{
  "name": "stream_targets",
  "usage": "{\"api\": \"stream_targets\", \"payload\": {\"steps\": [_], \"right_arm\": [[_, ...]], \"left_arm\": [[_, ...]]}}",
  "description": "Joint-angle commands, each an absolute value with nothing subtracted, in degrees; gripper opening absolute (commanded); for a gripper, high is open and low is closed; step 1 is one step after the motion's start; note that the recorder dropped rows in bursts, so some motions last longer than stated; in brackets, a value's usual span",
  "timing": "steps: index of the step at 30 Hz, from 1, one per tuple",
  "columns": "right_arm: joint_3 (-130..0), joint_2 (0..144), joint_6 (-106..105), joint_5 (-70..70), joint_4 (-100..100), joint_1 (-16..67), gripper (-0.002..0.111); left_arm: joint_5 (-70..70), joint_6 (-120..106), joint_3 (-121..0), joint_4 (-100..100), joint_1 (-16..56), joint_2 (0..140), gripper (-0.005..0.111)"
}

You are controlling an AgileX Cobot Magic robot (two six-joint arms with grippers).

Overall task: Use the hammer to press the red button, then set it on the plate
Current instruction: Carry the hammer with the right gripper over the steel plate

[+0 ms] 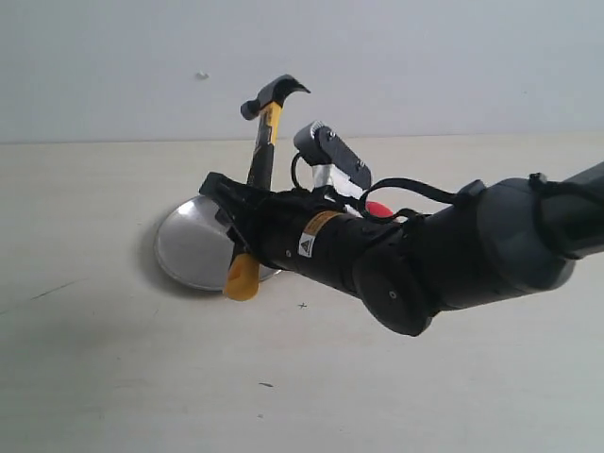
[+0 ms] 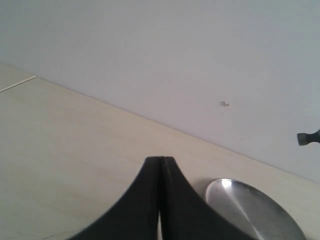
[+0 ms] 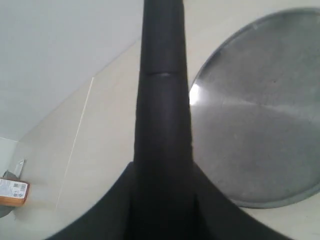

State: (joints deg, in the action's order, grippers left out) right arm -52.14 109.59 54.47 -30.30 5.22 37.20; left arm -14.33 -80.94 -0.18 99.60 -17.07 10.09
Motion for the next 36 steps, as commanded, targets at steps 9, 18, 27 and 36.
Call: {"api": "stream_targets", "payload": {"steps": [9,18,27,36], "right_arm": [[-61.67,119.61,72.75,-40.36,-15.5,33.19,0.0],[-64.4,123.57,75.03,-38.04,-16.67,33.19,0.0],[-66.34,125.51,75.15,-32.45,-17.0,33.19,0.0],[-68.05,126.02,76.62,-29.09,-17.1,33.19,0.0]], "left_arm": [[-14.29,-81.17,0.0,99.95,-17.31,9.76,0.0],[-14.29,-81.17,0.0,99.95,-17.31,9.76,0.0],[-14.29,-81.17,0.0,99.95,-17.31,9.76,0.0],[-14.29,-81.17,0.0,99.95,-17.31,9.76,0.0]]}}
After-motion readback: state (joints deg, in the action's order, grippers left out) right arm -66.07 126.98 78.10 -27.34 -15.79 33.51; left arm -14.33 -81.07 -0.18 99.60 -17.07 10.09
